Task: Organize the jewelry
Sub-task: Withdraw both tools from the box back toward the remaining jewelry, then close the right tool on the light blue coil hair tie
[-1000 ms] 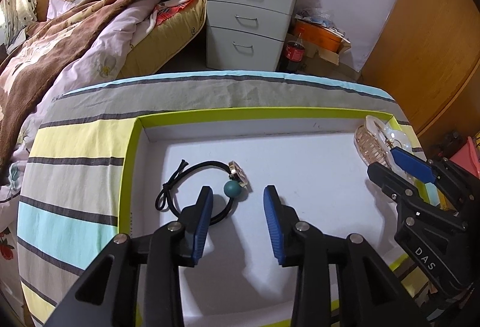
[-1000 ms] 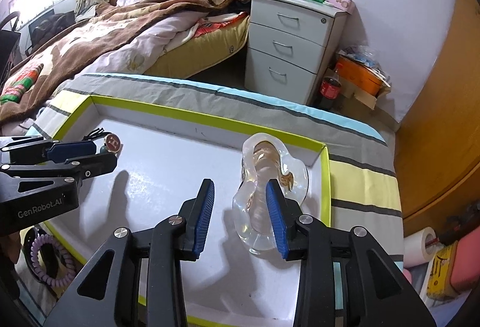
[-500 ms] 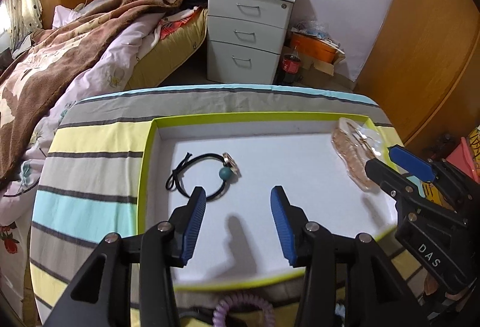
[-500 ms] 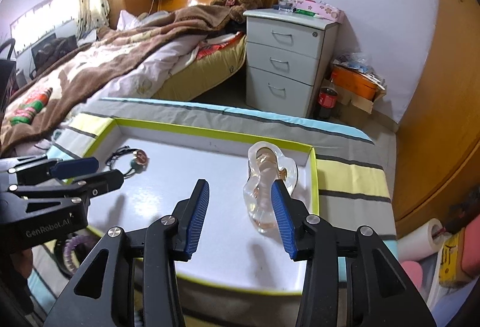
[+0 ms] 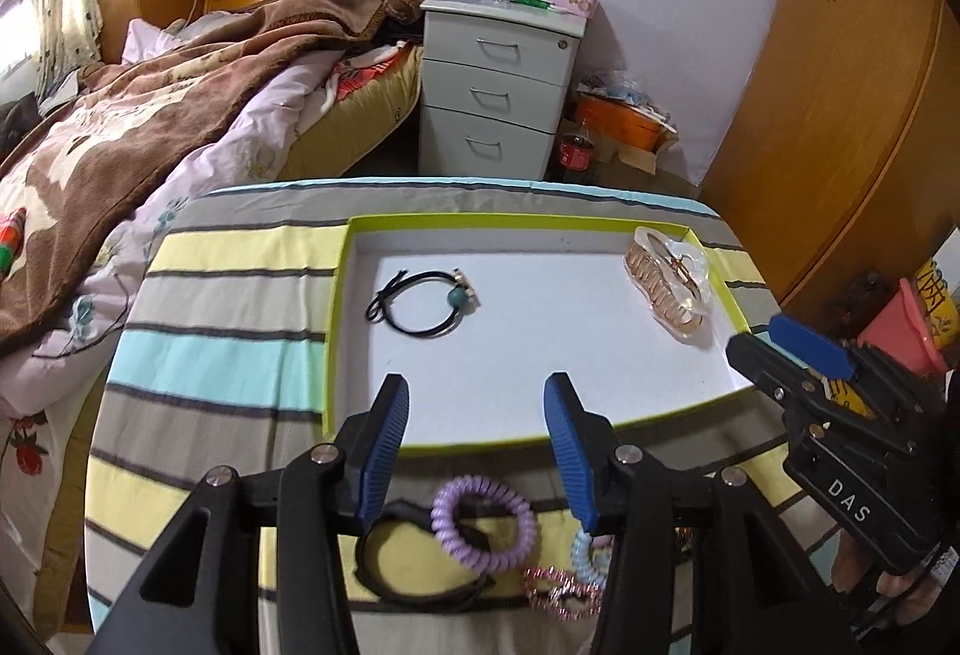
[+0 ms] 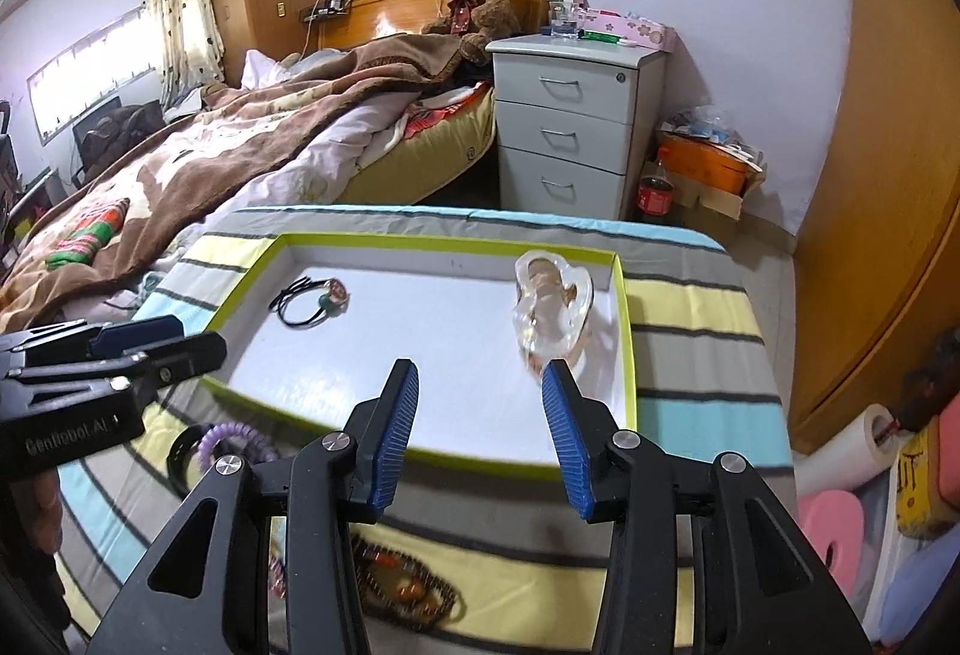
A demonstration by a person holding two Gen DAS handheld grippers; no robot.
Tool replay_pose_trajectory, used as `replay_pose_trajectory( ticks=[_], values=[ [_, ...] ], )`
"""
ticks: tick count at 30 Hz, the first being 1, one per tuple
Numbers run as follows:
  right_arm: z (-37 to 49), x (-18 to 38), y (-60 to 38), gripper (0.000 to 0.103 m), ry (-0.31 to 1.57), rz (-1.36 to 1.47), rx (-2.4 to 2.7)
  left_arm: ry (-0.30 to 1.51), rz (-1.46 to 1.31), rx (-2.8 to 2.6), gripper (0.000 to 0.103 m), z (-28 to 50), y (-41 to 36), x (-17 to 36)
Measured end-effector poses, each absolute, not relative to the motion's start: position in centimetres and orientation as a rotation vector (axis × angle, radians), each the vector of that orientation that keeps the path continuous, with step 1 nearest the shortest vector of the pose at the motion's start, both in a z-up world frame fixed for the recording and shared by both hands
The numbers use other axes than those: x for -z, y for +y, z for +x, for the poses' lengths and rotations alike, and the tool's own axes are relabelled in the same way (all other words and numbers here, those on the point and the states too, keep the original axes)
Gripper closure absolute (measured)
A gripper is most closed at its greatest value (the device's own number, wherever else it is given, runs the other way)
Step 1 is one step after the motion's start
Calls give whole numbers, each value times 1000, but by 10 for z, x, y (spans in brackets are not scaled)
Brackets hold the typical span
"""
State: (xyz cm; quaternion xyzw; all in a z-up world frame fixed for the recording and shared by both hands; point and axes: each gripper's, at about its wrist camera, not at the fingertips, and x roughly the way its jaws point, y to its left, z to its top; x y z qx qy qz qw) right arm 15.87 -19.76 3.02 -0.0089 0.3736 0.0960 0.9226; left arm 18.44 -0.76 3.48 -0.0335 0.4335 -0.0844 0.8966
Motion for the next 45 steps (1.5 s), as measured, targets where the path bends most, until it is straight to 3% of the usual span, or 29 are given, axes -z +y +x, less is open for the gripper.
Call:
replay_pose_trajectory(
  ticks=[12, 16, 33, 37, 45],
  values=[
    [126, -10, -189, 59, 798, 9, -284, 894, -113, 174, 47, 150, 24, -25],
    [124, 1, -176, 59, 833, 0, -345, 902, -143, 189, 41, 135, 36, -15],
    [132, 22, -145, 59, 925, -64, -451, 978, -278, 226, 41, 105, 81, 15],
    [129, 22, -146, 78, 920, -76, -436, 984, -271, 221, 41, 105, 81, 16],
    [117, 16, -149, 92, 911, -91, -475, 979, -260, 215, 41, 106, 79, 14]
  ],
)
